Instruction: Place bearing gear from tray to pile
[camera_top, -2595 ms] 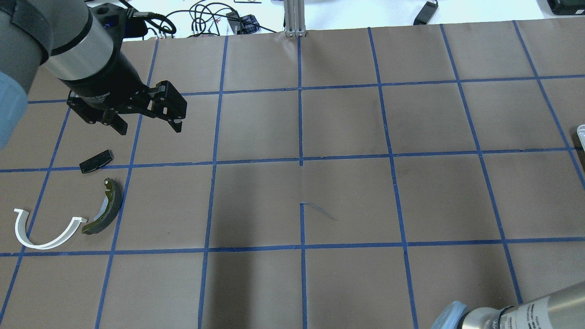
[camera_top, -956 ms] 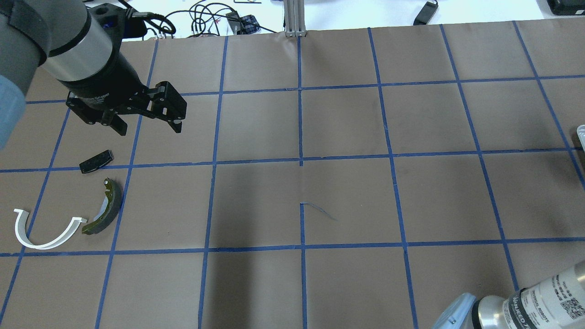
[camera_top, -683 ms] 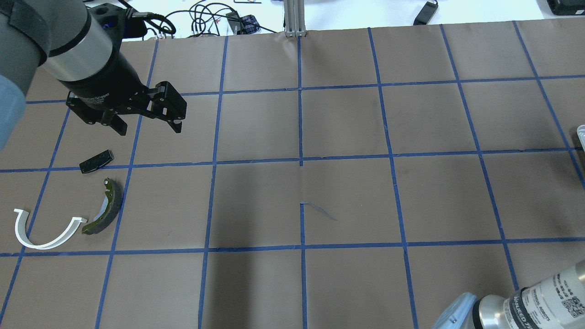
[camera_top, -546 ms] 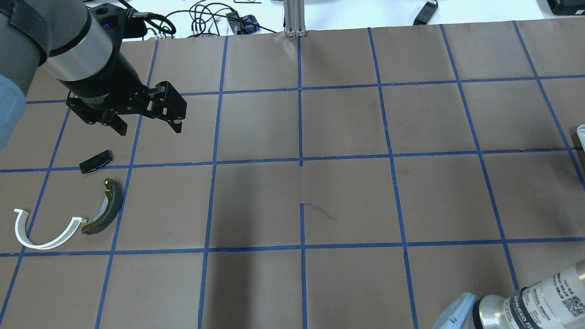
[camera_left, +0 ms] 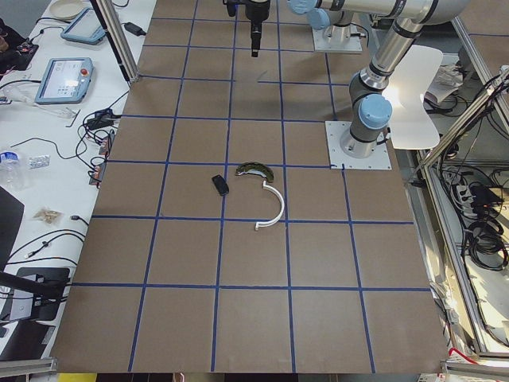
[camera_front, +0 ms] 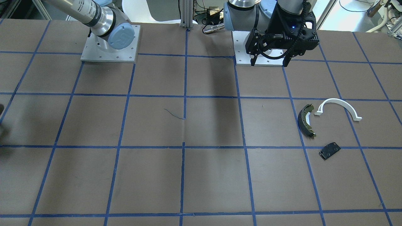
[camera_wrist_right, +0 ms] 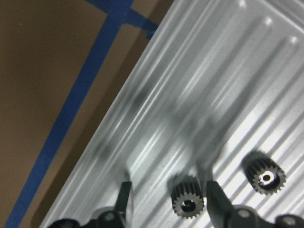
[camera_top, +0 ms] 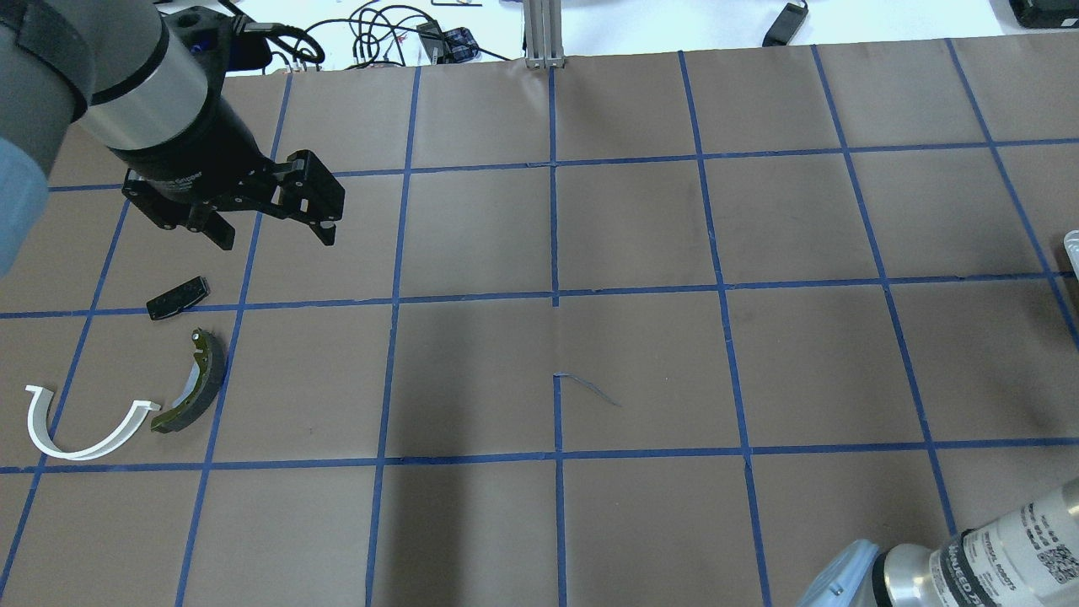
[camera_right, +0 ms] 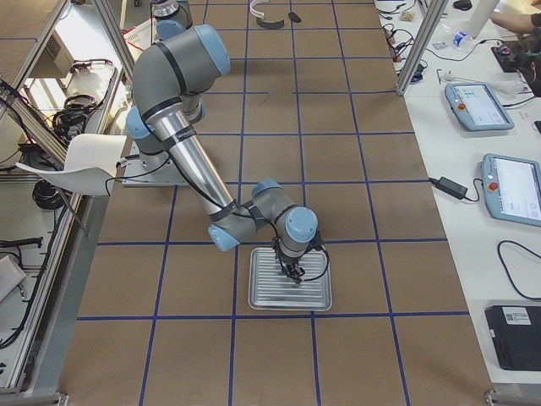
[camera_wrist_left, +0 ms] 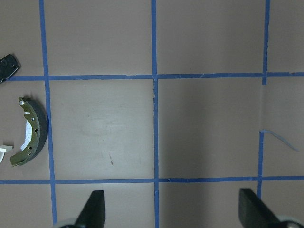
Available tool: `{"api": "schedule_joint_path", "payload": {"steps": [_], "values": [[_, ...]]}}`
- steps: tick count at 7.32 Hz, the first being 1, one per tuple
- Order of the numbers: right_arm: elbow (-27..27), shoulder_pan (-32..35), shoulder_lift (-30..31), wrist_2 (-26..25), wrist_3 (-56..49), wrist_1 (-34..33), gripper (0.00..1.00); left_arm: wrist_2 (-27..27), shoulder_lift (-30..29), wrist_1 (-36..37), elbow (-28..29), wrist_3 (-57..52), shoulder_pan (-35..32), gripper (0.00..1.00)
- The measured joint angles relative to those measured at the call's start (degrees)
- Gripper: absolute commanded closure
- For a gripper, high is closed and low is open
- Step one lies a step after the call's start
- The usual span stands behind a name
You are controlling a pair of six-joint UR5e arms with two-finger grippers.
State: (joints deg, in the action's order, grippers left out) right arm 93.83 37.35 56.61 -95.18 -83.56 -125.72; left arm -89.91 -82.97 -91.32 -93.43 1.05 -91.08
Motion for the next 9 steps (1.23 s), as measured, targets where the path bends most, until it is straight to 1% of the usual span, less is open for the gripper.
{"api": "schedule_joint_path", "payload": {"steps": [1, 5, 6, 7, 9], "values": [[0.0, 0.0, 0.0, 0.0, 0.1, 0.0, 1.00, 0.0, 0.0, 0.0, 0.0, 0.0, 0.0, 0.00], [-0.2, 0.1, 1.2, -0.4, 0.7, 1.3, 1.00, 0.0, 0.0, 0.0, 0.0, 0.0, 0.0, 0.00], [0.0, 0.6, 2.7, -0.2, 1.5, 2.1, 1.00, 0.1, 0.0, 0.0, 0.0, 0.0, 0.0, 0.00], [0.2, 2.1, 5.5, 0.1, 3.6, 4.3, 1.00, 0.1, 0.0, 0.0, 0.0, -0.1, 0.1, 0.00], [0.5, 8.4, 11.9, 0.4, 10.9, 10.4, 1.00, 0.1, 0.0, 0.0, 0.0, -0.1, 0.1, 0.00]]}}
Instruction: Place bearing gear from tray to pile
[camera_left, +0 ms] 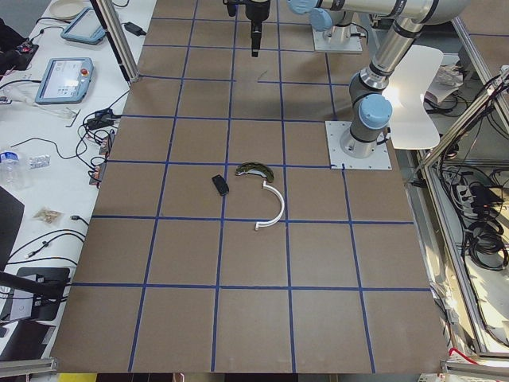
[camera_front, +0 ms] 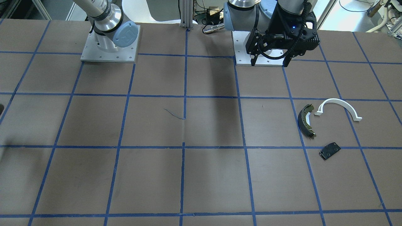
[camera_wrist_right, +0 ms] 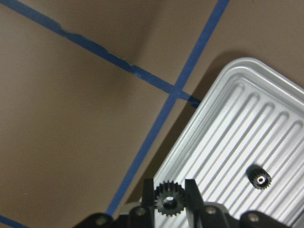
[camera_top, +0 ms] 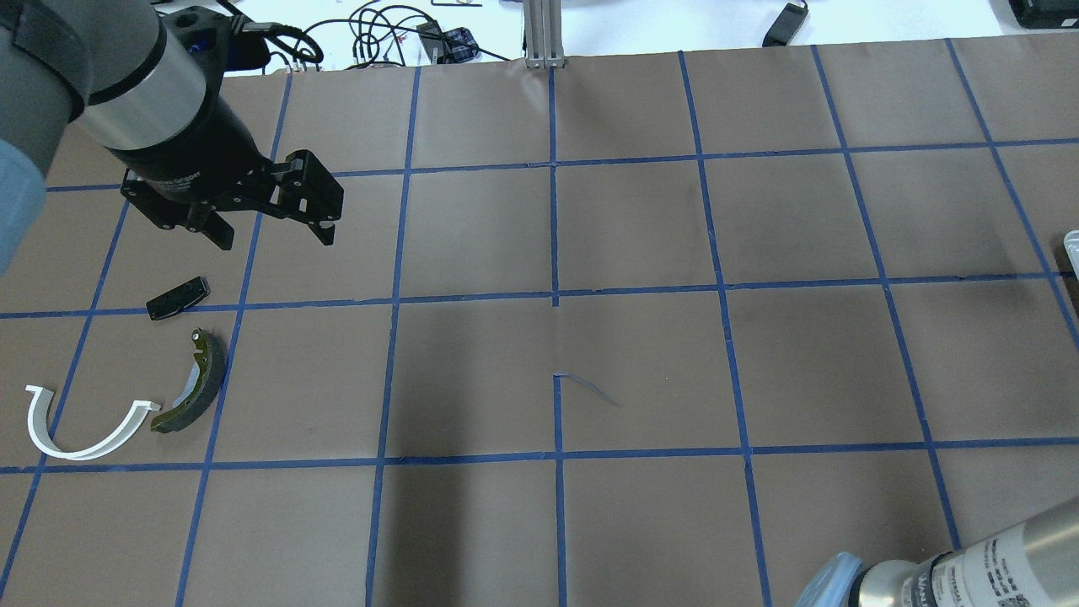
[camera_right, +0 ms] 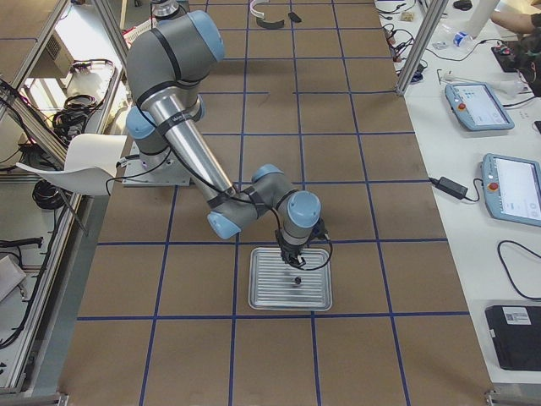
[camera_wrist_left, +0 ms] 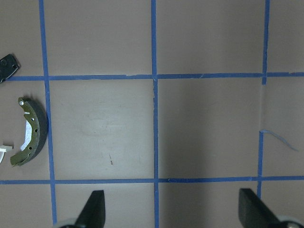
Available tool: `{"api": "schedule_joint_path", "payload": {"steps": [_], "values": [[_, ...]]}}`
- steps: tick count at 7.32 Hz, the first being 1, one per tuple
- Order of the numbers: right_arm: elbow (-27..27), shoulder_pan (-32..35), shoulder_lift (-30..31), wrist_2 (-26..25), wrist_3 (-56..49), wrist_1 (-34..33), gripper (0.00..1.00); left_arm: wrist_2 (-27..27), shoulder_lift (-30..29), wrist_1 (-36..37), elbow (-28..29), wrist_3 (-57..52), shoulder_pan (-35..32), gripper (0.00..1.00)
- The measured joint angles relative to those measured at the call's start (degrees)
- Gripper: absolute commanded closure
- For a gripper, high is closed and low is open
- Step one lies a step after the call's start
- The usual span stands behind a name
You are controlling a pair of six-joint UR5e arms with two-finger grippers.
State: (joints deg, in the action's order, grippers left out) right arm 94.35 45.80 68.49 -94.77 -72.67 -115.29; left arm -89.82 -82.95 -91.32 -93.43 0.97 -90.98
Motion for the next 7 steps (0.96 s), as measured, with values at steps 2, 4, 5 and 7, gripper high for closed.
{"api": "schedule_joint_path", "payload": {"steps": [2, 4, 5, 7], "values": [[0.2, 10.1, 4.3, 2.5, 14.1, 6.1, 1.00, 0.0, 0.0, 0.0, 0.0, 0.0, 0.0, 0.00], [0.2, 20.7, 5.3, 4.9, 30.0, 8.7, 1.00, 0.0, 0.0, 0.0, 0.0, 0.0, 0.0, 0.00], [0.3, 26.1, 5.3, 6.9, 37.7, 9.6, 1.00, 0.0, 0.0, 0.0, 0.0, 0.0, 0.0, 0.00], [0.3, 37.8, 5.2, 10.4, 52.2, 9.8, 1.00, 0.0, 0.0, 0.0, 0.0, -0.1, 0.1, 0.00]]}}
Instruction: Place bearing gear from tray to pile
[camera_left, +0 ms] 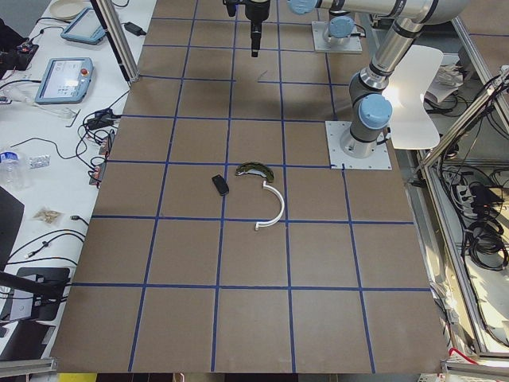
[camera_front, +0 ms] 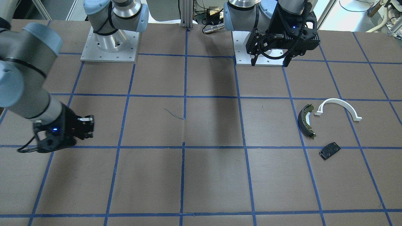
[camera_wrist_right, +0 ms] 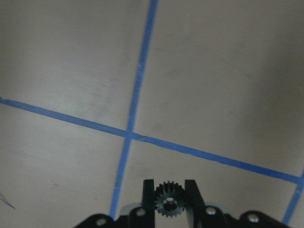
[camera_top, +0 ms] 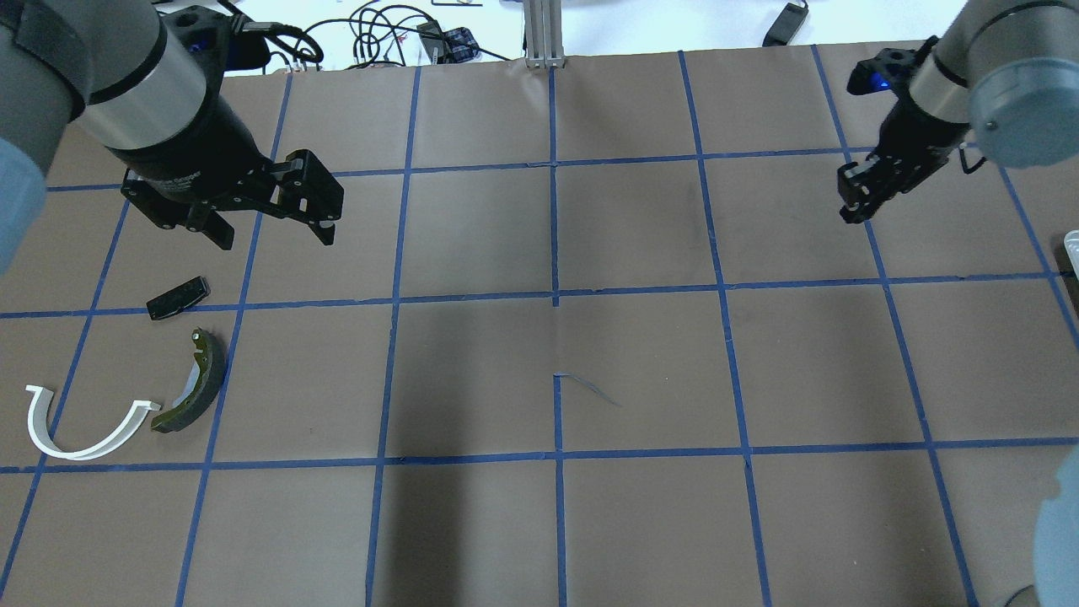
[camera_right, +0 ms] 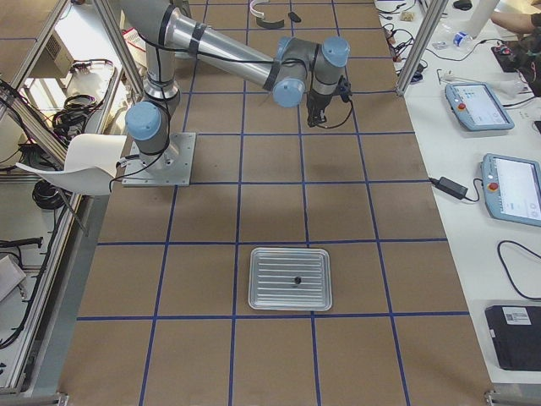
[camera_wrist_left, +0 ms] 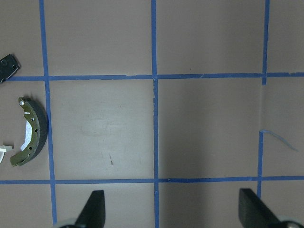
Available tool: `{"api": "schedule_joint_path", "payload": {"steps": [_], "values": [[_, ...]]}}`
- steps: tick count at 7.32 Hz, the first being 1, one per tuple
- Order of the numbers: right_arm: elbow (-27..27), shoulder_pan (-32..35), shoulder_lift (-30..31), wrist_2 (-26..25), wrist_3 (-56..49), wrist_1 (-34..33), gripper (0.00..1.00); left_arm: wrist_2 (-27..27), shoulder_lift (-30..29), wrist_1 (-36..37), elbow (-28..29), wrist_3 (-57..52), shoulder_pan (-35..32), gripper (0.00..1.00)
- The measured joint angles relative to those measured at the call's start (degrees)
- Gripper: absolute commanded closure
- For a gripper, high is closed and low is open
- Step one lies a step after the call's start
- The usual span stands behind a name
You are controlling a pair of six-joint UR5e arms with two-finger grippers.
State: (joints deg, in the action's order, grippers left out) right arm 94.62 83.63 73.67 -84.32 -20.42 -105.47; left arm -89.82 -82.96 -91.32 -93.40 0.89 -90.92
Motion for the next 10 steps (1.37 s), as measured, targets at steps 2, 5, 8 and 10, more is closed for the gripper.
{"api": "schedule_joint_path", "payload": {"steps": [2, 5, 8, 10], "values": [[0.1, 11.1, -1.2, 1.4, 12.0, -1.9, 1.00, 0.0, 0.0, 0.0, 0.0, 0.0, 0.0, 0.00], [0.1, 22.2, -5.3, 2.8, 23.7, -8.2, 1.00, -0.1, 0.0, 0.0, 0.0, -0.1, 0.0, 0.00], [1.3, 30.3, -9.4, 3.2, 31.7, -14.6, 1.00, -0.1, 0.0, 0.0, 0.0, -0.1, 0.0, 0.00], [6.6, 32.6, -10.0, 3.1, 35.3, -21.6, 0.96, -0.1, 0.0, 0.0, 0.0, -0.2, 0.0, 0.00]]}}
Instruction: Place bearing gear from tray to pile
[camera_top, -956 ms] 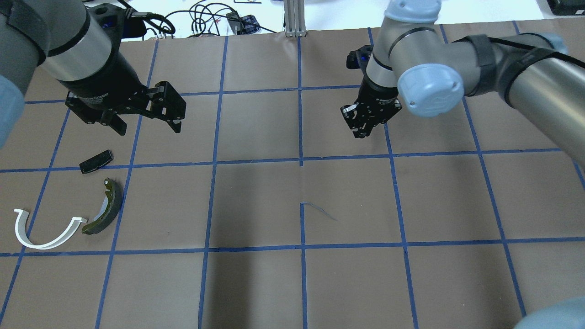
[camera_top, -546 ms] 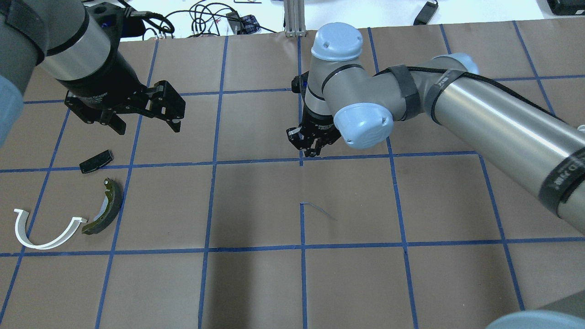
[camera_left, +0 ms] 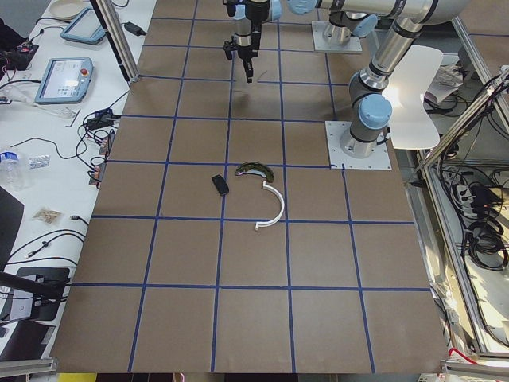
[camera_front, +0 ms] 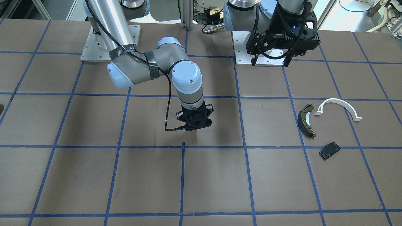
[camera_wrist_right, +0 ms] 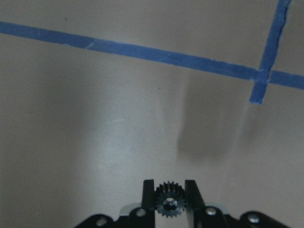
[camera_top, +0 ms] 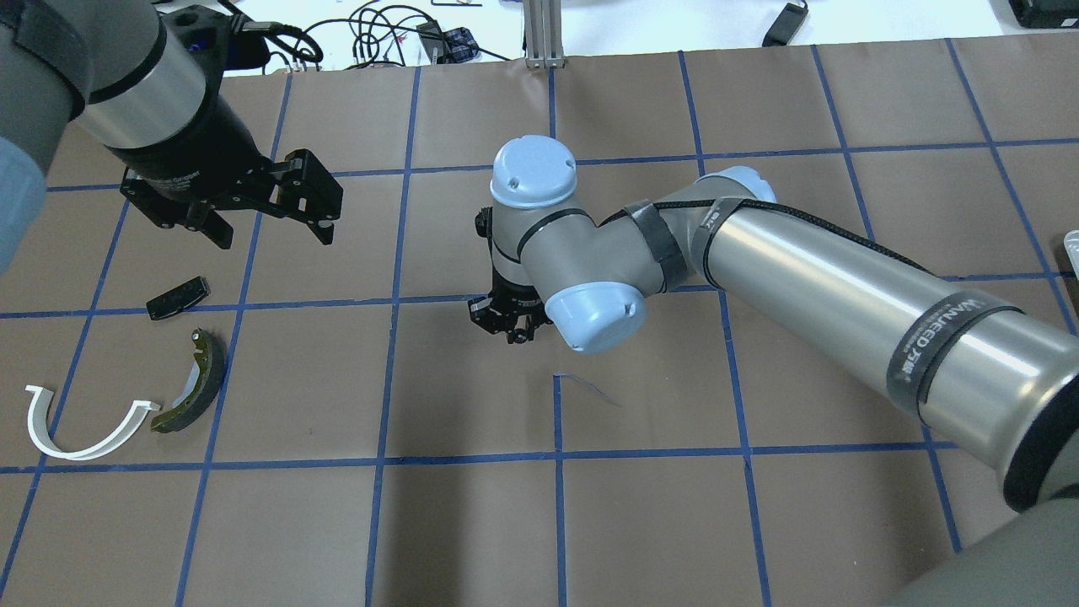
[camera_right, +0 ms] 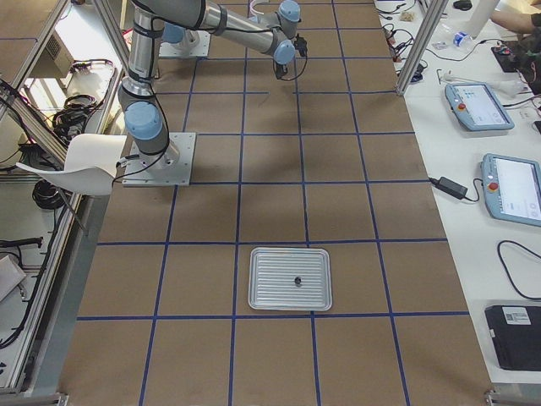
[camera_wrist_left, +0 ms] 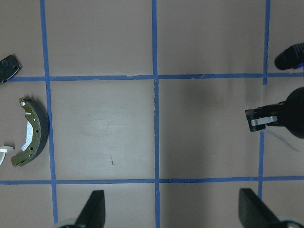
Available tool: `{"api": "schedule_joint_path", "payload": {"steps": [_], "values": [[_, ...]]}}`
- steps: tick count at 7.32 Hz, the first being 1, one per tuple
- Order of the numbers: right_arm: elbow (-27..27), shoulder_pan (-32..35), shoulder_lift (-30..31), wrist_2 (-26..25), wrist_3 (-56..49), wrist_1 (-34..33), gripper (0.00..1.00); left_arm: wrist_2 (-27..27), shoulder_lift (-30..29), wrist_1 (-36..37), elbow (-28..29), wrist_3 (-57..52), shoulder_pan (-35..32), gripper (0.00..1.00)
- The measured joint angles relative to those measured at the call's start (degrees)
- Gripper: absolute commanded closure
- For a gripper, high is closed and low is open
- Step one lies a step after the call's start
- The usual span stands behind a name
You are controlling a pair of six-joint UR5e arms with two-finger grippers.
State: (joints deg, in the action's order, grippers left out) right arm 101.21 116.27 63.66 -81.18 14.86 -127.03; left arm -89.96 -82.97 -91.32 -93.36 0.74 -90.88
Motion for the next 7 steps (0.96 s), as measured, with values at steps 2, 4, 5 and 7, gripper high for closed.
{"api": "schedule_joint_path", "payload": {"steps": [2, 4, 5, 7], "values": [[3.7, 0.4, -0.1, -0.3, 0.5, -7.0, 0.14, 0.0, 0.0, 0.0, 0.0, 0.0, 0.0, 0.00], [3.8, -0.3, 0.2, -1.1, 0.2, -8.7, 0.00, 0.0, 0.0, 0.0, -0.1, 0.0, 0.0, 0.00], [3.0, -1.5, 0.5, -1.3, 0.0, -8.6, 0.00, 0.0, -0.1, 0.0, -0.1, 0.1, 0.0, 0.00], [0.9, -7.2, 2.8, -3.2, -3.4, -3.7, 0.00, 0.1, 0.0, 0.0, 0.0, 0.0, 0.0, 0.00]]}}
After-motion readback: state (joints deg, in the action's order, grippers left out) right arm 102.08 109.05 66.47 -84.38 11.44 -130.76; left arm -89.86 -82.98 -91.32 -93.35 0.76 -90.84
